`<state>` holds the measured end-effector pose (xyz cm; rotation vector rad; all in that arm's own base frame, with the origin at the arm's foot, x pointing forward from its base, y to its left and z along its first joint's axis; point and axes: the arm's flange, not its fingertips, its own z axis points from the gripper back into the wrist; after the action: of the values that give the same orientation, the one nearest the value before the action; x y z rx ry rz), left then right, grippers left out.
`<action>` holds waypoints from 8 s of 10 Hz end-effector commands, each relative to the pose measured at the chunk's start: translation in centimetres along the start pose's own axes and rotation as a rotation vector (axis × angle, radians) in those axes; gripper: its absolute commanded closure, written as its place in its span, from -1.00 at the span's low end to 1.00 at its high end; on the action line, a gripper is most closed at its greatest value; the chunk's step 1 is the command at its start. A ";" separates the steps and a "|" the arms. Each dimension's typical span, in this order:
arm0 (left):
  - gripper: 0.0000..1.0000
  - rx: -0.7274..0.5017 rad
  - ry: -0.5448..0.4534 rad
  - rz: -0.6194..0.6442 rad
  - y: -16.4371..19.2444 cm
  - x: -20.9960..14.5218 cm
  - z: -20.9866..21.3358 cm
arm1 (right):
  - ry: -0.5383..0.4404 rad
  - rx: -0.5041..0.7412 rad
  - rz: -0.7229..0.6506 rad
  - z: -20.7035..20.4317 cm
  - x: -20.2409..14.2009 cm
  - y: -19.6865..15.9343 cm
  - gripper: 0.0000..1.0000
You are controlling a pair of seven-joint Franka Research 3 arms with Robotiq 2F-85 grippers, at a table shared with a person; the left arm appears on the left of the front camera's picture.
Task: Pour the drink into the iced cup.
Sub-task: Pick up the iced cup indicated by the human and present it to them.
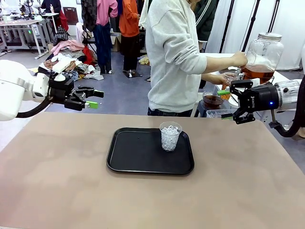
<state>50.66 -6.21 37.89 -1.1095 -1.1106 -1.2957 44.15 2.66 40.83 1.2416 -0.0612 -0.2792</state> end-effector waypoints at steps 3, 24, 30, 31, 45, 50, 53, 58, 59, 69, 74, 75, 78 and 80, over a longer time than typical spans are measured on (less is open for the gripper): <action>-1.00 0.007 -0.001 -0.002 0.0 0.1 0.1 | -0.002 0.000 0.003 0.0 0.0 0.1 -1.00; -1.00 0.007 -0.001 -0.002 0.0 0.1 0.1 | -0.002 0.000 0.003 0.0 0.0 0.1 -1.00; -1.00 0.007 -0.001 -0.002 0.0 0.1 0.1 | -0.002 0.000 0.003 0.0 0.0 0.1 -1.00; -1.00 0.007 -0.001 -0.002 0.0 0.1 0.1 | -0.002 0.000 0.003 0.0 0.0 0.1 -1.00; -1.00 0.007 -0.001 -0.002 0.0 0.1 0.1 | -0.002 0.000 0.003 0.0 0.0 0.1 -1.00; -1.00 0.007 -0.001 -0.002 0.0 0.1 0.1 | -0.002 0.000 0.003 0.0 0.0 0.1 -1.00; -1.00 0.007 -0.001 -0.002 0.0 0.1 0.1 | -0.002 0.000 0.003 0.0 0.0 0.1 -1.00; -1.00 0.007 -0.001 -0.002 0.0 0.1 0.1 | -0.002 0.000 0.003 0.0 0.0 0.1 -1.00; -1.00 0.007 -0.001 -0.002 0.0 0.1 0.1 | -0.002 0.000 0.003 0.0 0.0 0.1 -1.00; -1.00 0.007 -0.001 -0.002 0.0 0.1 0.1 | -0.002 0.000 0.003 0.0 0.0 0.1 -1.00; -1.00 0.007 -0.001 -0.002 0.0 0.1 0.1 | -0.002 0.000 0.003 0.0 0.0 0.1 -1.00; -1.00 0.007 -0.001 -0.002 0.0 0.1 0.1 | -0.002 0.000 0.003 0.0 0.0 0.1 -1.00; -1.00 0.007 -0.001 -0.002 0.0 0.1 0.1 | -0.002 0.000 0.003 0.0 0.0 0.1 -1.00; -1.00 0.007 -0.001 -0.002 0.0 0.1 0.1 | -0.002 0.000 0.003 0.0 0.0 0.1 -1.00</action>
<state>50.66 -6.21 37.89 -1.1095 -1.1106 -1.2957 44.15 2.66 40.83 1.2416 -0.0612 -0.2793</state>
